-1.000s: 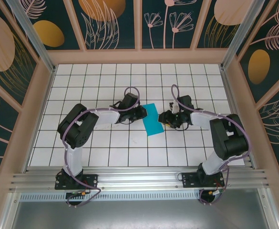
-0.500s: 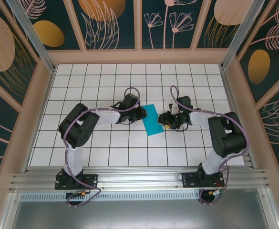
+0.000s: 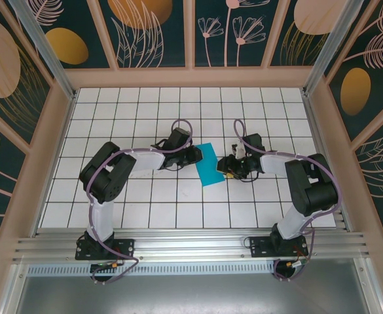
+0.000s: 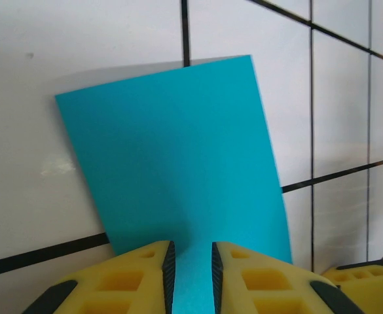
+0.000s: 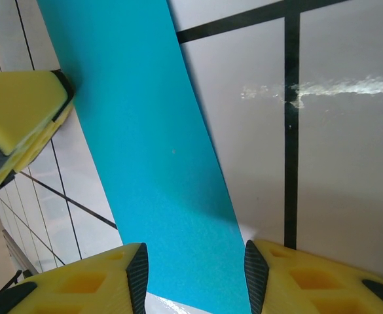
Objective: Fold a paper plane with a square sheet of paper (pick it up from the middle)
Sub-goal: Third fold the triangle at the center of the table.
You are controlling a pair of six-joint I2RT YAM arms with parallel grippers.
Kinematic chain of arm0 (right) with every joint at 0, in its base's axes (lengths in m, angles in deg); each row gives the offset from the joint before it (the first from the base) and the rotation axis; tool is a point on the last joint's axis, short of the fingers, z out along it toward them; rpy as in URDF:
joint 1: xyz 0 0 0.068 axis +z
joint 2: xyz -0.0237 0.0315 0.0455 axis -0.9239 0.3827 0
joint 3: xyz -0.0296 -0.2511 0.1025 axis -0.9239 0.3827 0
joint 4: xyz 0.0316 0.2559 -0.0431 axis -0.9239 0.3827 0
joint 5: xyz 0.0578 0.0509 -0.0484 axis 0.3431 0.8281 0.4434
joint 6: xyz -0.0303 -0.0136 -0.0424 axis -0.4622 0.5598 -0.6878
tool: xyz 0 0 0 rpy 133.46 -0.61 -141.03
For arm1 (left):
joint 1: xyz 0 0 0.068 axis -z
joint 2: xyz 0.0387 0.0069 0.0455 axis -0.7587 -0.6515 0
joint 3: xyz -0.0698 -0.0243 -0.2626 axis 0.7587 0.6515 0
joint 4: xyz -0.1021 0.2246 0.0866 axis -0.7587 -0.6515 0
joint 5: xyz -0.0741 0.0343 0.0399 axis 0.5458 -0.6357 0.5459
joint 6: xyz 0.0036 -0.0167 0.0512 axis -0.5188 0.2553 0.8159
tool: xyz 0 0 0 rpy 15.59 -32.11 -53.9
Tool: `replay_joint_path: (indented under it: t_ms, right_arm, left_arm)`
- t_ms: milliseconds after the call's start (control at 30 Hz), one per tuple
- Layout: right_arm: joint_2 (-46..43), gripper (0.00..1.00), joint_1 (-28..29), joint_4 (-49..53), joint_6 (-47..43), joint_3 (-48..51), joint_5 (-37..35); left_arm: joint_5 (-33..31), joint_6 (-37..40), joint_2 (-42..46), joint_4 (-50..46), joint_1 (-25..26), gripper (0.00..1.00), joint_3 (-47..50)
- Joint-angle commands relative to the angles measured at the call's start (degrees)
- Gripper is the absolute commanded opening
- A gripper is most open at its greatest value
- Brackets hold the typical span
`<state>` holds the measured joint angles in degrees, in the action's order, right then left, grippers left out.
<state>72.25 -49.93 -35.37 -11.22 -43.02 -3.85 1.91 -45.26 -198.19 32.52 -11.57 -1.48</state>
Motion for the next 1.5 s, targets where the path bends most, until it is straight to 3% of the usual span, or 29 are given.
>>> replay_joint_path:
  t_ms: [0, 500, 967, 1467]
  right_arm:
    - [-0.6, 0.46, -0.1, -0.1, -1.4, 1.1, -0.9]
    - [-0.9, 0.47, -0.1, -0.3, -1.6, 2.1, 1.1]
    - [-1.2, 0.47, 0.0, -2.7, -0.1, 2.1, 4.9]
    - [4.0, 0.44, -1.4, -2.3, -1.6, -4.6, 7.6]
  left_arm:
    - [1.2, 1.2, 2.9, 3.1, -0.1, 0.26, -0.6]
    - [0.7, 0.2, -4.5, 0.0, -1.2, 0.23, -2.9]
    - [0.8, 1.9, -5.0, -2.0, -1.2, 0.23, -2.4]
    - [3.1, 7.0, -4.6, -3.8, -1.2, 0.23, -3.3]
